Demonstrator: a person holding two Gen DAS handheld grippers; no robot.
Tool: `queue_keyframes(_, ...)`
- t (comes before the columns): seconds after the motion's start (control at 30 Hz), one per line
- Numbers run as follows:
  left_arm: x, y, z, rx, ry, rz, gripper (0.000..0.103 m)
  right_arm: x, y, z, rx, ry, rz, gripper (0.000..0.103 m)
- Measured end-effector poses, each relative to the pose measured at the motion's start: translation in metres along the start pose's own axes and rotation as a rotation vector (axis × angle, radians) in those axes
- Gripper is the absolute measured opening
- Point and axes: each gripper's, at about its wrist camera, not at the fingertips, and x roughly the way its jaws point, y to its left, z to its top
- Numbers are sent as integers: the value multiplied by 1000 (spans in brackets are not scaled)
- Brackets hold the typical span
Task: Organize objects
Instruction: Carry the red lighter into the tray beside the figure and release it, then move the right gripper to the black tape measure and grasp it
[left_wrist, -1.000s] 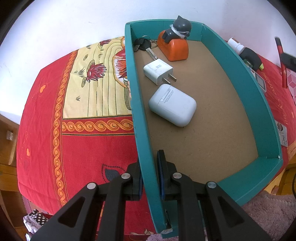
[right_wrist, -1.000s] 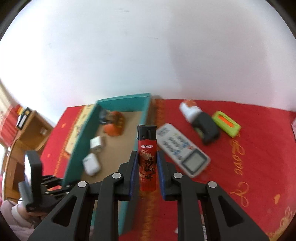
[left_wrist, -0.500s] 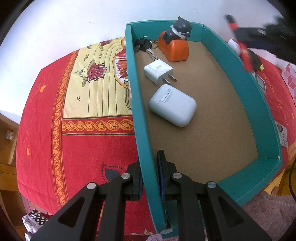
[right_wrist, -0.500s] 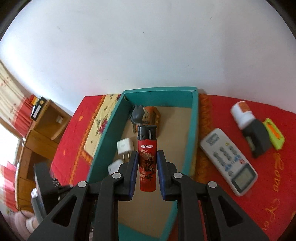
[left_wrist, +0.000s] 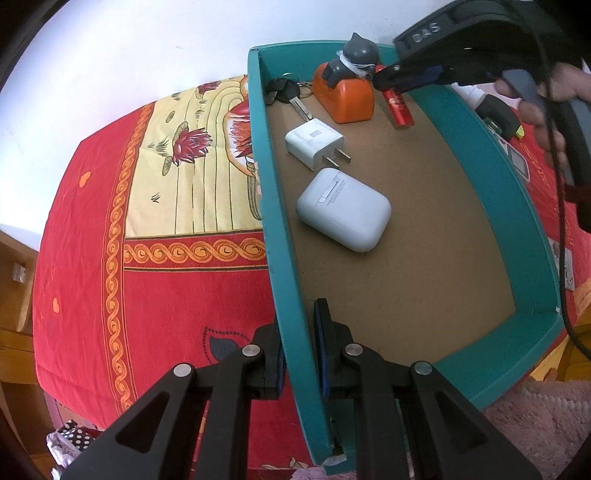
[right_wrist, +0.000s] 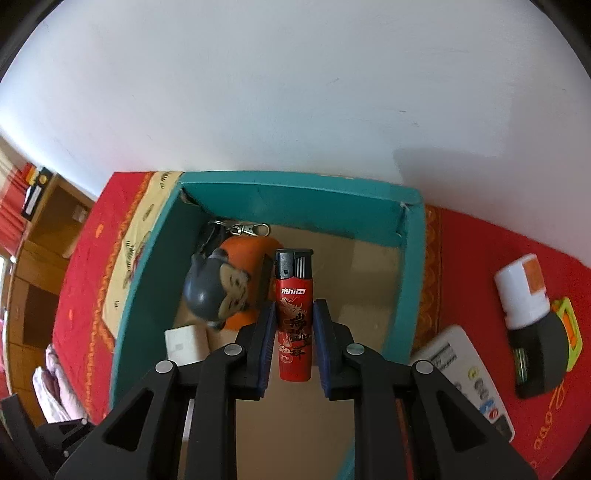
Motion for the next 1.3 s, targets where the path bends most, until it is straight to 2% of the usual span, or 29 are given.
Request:
queue_keyframes(0.5,1,-1,-1,0,-3,12,12,22,9,19,-26,10,-74,22)
queue_keyframes(0.63,1,-1,-1,0,-4,13,12,20,9,17,-18,1,-58,30)
queue_keyframes(0.73,1,0,-1,-3,-6,11,12,16,8,15,-1,-7,-39,31)
queue_keyframes(0.93,2,1,-1,-6,-6,8,12,-5,7,4,10,-43,-8,31)
queue_keyframes(1.1,2,2,-1,-5,-9,9,12,-48,11,-13,-23,-142,0,31)
queue_keyframes(1.3,3,3,-1,-10,-8,6,12,-84,-10,-40,-28,-184,-40,33)
